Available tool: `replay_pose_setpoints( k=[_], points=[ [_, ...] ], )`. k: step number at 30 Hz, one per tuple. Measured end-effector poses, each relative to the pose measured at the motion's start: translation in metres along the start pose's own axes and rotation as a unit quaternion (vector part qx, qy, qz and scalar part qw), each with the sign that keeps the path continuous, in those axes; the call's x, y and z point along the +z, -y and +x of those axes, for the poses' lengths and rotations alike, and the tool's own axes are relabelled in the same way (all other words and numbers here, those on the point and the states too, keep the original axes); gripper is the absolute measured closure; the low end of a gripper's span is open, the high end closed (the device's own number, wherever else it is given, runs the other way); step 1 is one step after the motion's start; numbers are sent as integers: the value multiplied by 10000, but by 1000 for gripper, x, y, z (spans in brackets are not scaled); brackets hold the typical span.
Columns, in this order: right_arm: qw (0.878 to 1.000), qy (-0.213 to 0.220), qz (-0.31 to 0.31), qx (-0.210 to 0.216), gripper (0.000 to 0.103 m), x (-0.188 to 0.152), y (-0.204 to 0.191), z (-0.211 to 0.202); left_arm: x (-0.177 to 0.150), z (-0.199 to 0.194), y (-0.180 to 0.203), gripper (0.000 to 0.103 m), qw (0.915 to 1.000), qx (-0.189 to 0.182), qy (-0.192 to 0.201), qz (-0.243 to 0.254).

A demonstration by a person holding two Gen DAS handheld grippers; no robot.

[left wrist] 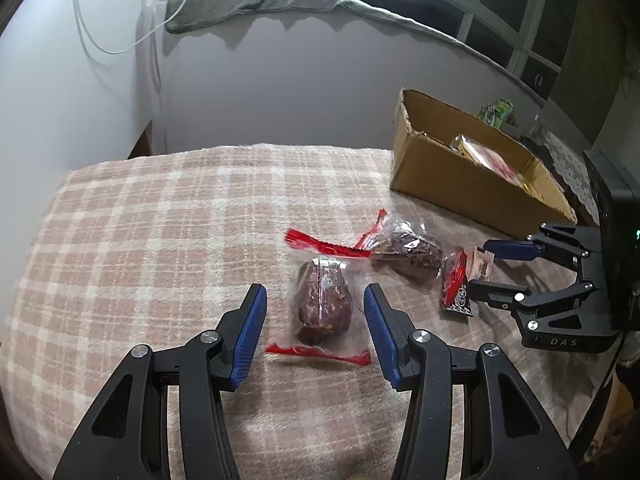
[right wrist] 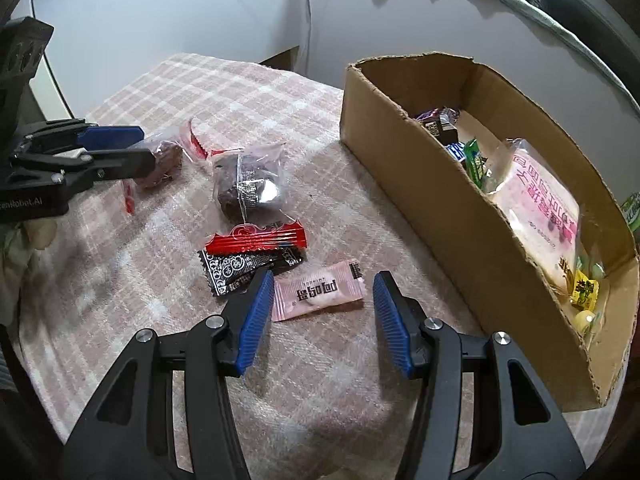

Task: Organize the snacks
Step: 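Grasp the dried-fruit bag with the left gripper while the right gripper grasps the pink candy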

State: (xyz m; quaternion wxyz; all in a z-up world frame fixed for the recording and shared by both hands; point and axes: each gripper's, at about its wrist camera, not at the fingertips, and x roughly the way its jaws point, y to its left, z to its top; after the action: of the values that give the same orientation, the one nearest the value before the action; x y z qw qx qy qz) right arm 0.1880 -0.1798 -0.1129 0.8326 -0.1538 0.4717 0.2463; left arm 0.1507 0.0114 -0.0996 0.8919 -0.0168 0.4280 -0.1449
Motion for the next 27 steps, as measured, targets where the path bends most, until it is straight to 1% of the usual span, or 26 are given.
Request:
replay_pose_setpoints(
  k=[4, 6, 8, 11, 14, 17, 27],
  points=[
    [10000, 5, -55, 81, 58, -1, -2, -2, -1, 4, 4, 54, 10000, -28, -31, 89],
    [9999, 1, -102, 68, 61, -1, -4, -3, -3, 6, 6, 55, 9999, -36, -51, 158],
    [9999, 4, -149, 47, 62, -2, -6, -4, -4, 8, 7, 61, 9998, -14, -72, 184],
    [9999, -14, -110, 113, 62, -2, -4, -3, -5, 10, 7, 62, 9998, -20, -64, 197],
    [9998, -22, -195, 89, 62, -3, -5, -4, -5, 10, 6, 63, 9998, -50, -58, 180],
    [9998, -35, -175, 103, 65, -4, -6, -5, -6, 9, 4, 65, 9999, -77, -37, 127],
    [9999, -1, -67, 129, 68, -9, -5, -12, -9, -2, 6, 66, 9999, -2, 76, 137]
  ],
)
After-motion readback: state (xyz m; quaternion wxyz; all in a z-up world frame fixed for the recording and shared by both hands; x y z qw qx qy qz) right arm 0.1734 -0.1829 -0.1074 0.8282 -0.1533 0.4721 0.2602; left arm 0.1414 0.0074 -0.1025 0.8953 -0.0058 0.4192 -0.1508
